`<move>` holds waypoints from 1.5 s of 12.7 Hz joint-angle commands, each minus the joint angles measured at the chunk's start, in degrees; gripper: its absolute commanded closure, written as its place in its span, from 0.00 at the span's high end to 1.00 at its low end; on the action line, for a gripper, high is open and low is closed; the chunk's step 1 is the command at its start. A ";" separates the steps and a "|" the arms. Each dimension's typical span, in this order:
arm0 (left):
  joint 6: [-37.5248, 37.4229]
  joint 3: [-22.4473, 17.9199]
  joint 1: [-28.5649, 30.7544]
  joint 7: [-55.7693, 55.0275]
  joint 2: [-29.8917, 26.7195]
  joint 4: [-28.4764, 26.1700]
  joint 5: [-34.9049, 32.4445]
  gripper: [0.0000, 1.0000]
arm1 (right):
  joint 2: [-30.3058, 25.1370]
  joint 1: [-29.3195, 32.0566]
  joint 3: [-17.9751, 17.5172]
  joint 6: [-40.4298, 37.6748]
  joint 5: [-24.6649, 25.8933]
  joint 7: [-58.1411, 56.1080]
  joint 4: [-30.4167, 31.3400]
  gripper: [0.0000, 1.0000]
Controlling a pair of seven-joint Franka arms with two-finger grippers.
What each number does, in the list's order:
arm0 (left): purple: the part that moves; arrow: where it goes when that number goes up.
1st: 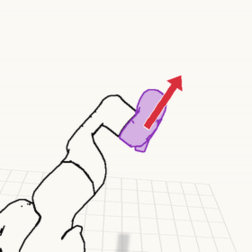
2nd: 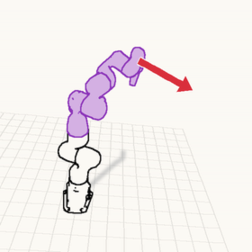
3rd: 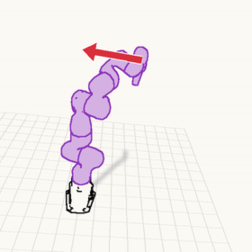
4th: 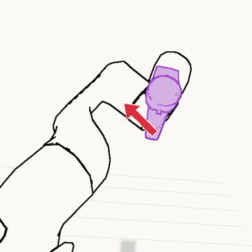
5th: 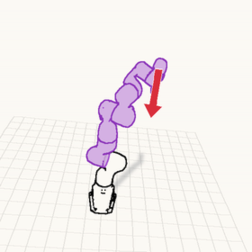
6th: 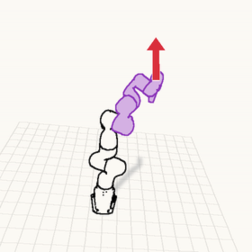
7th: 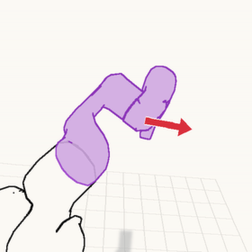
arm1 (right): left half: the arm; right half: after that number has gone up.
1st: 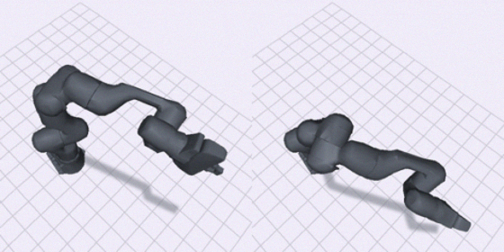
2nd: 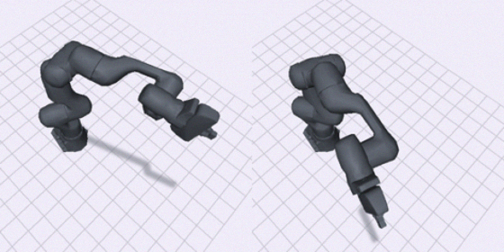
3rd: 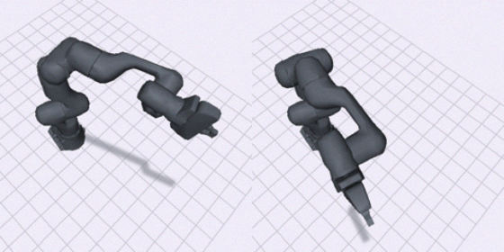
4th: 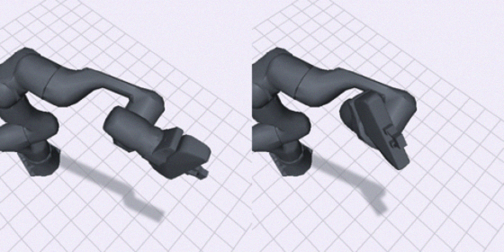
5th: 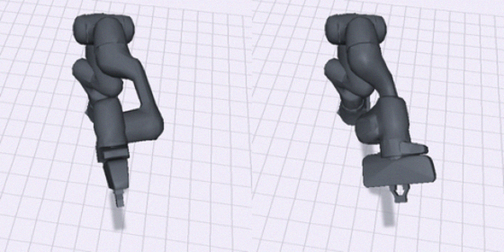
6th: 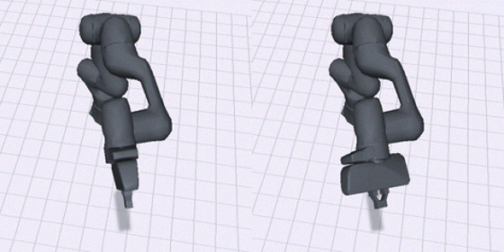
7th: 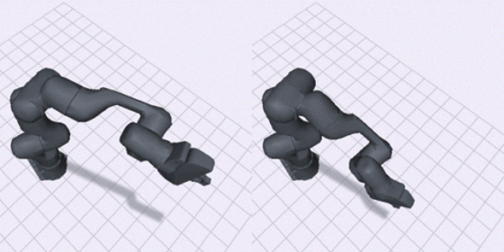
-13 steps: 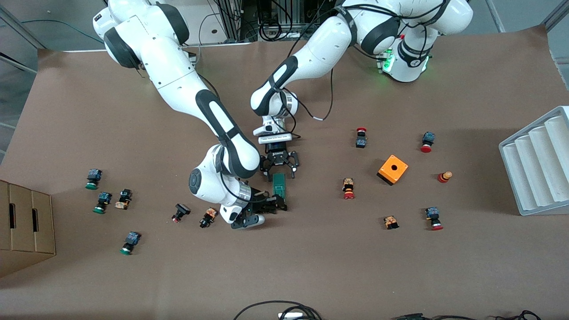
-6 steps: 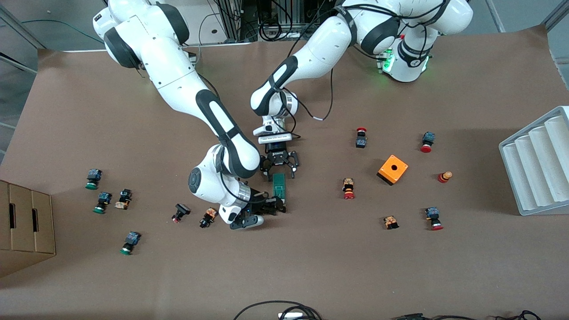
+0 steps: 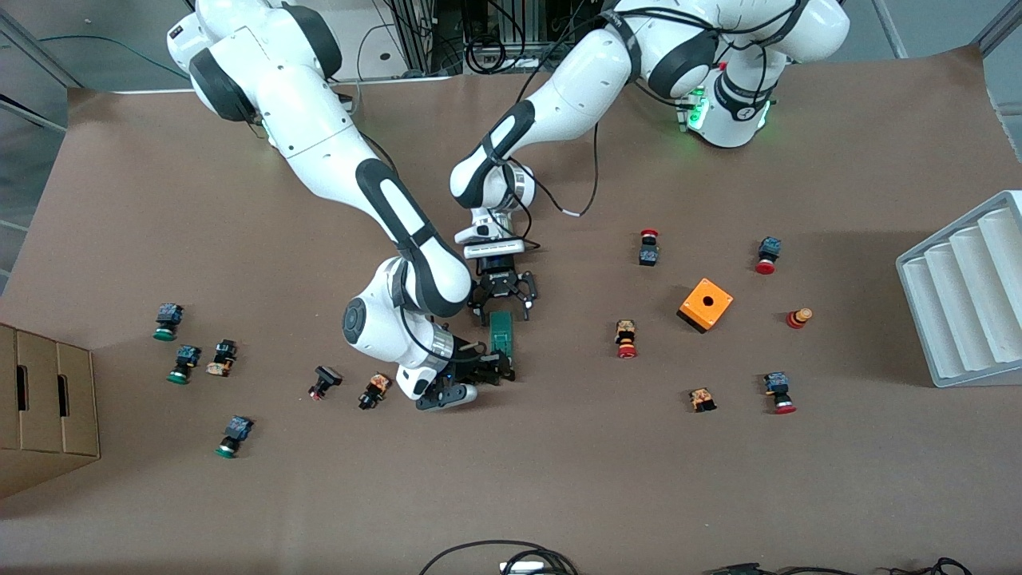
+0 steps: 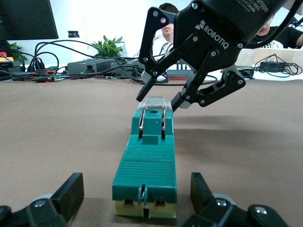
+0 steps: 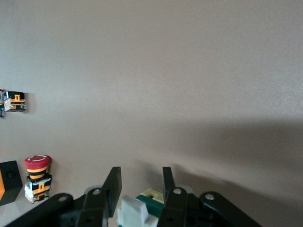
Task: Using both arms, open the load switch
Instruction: 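Align the right gripper fingers around the white handle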
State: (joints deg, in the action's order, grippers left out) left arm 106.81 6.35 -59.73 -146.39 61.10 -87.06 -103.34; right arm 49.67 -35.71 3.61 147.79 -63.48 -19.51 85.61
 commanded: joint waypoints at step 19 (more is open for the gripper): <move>-2.84 -0.37 -2.15 -5.05 4.03 1.71 -0.81 1.00 | -1.68 -1.29 0.26 0.74 -2.00 -0.97 1.92 0.42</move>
State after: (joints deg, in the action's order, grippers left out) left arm 104.41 6.09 -60.57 -149.25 61.50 -86.99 -103.50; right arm 49.06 -36.17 3.45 147.79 -63.48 -19.42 85.92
